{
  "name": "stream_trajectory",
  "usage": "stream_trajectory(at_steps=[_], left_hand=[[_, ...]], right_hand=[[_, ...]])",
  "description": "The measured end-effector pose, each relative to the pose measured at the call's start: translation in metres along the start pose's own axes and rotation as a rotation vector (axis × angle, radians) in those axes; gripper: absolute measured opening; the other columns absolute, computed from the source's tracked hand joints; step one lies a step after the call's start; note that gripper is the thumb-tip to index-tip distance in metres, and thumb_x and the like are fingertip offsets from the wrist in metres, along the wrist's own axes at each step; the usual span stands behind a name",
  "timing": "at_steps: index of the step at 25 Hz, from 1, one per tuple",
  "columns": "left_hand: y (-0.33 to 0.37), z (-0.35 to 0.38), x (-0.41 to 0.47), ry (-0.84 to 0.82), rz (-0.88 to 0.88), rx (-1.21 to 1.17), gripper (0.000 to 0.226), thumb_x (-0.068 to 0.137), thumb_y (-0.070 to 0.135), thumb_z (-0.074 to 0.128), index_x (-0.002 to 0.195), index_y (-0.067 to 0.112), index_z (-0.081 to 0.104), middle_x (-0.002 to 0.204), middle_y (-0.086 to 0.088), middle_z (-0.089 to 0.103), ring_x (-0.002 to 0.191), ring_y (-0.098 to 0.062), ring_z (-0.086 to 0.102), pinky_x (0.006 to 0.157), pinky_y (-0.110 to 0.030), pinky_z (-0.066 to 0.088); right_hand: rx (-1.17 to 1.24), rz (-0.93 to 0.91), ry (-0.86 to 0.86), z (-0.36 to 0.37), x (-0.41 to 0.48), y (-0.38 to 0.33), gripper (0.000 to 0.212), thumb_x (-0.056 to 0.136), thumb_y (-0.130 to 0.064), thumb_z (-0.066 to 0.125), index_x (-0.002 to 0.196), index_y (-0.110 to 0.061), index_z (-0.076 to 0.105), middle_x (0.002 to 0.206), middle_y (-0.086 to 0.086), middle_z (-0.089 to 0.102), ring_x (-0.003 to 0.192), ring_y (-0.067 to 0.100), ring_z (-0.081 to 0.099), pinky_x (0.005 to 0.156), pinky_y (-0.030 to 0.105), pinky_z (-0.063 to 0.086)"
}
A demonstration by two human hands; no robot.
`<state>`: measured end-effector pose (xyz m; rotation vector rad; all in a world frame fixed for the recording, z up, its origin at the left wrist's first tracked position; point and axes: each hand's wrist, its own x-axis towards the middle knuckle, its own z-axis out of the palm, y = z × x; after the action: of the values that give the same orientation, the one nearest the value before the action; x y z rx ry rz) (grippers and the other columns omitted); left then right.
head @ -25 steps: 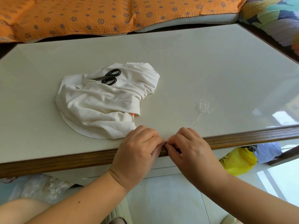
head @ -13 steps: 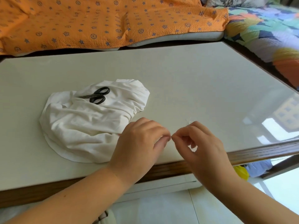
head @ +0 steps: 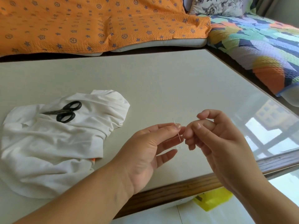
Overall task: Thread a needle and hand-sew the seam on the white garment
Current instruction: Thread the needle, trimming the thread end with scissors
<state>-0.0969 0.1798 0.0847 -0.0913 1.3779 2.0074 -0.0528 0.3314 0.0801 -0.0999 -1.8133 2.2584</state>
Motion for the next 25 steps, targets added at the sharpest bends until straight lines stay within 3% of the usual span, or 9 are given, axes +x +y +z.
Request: stream_trajectory(at_steps=[3,6,11,17,21,25], left_hand=[[0.002,0.002,0.006,-0.046,0.016,-0.015,0.02,0.075,0.025,0.071,0.094,0.021,0.071,0.104,0.002,0.076,0.092,-0.009,0.069,0.086,-0.03,0.046],[0.003,0.005,0.011,-0.078,0.045,0.018,0.028,0.069,0.026,0.073,0.096,0.017,0.074,0.088,0.003,0.073,0.082,-0.009,0.066,0.087,-0.031,0.042],[0.005,0.002,0.014,-0.077,0.079,0.07,0.007,0.064,0.023,0.075,0.07,0.022,0.073,0.082,0.001,0.072,0.076,-0.009,0.066,0.08,-0.029,0.043],[0.008,-0.006,0.014,-0.085,0.124,0.103,0.012,0.065,0.016,0.082,0.065,0.023,0.073,0.078,0.001,0.071,0.074,-0.008,0.066,0.077,-0.027,0.044],[0.006,-0.007,0.013,-0.086,0.215,0.172,0.014,0.056,0.03,0.081,0.067,0.024,0.073,0.076,0.0,0.07,0.076,-0.009,0.063,0.078,-0.026,0.046],[0.004,-0.007,0.014,-0.067,0.257,0.179,0.014,0.057,0.027,0.081,0.067,0.023,0.073,0.075,-0.001,0.07,0.076,-0.01,0.062,0.08,-0.025,0.047]], right_hand=[[-0.035,-0.022,-0.036,-0.003,-0.002,-0.002,0.022,0.082,-0.014,0.057,0.1,-0.008,0.046,0.066,0.011,0.066,0.06,0.02,0.058,0.055,0.024,0.049],[-0.103,-0.044,-0.064,-0.005,-0.005,0.001,0.022,0.089,-0.01,0.063,0.1,-0.006,0.045,0.066,0.013,0.067,0.06,0.021,0.059,0.056,0.025,0.05],[-0.184,-0.021,-0.094,-0.011,-0.007,0.002,0.022,0.082,-0.014,0.057,0.101,-0.012,0.045,0.067,0.012,0.068,0.061,0.022,0.061,0.057,0.026,0.05],[-0.218,0.039,-0.091,-0.01,-0.009,0.0,0.022,0.079,-0.014,0.057,0.1,-0.018,0.051,0.063,0.012,0.065,0.058,0.02,0.058,0.055,0.024,0.047],[-0.233,0.103,-0.113,-0.005,-0.011,-0.004,0.018,0.07,-0.033,0.067,0.087,-0.028,0.064,0.061,0.008,0.064,0.057,0.017,0.055,0.053,0.023,0.045],[-0.208,0.172,-0.072,-0.005,-0.011,-0.002,0.013,0.072,-0.033,0.071,0.076,-0.021,0.07,0.059,0.008,0.063,0.054,0.015,0.053,0.05,0.021,0.043]])
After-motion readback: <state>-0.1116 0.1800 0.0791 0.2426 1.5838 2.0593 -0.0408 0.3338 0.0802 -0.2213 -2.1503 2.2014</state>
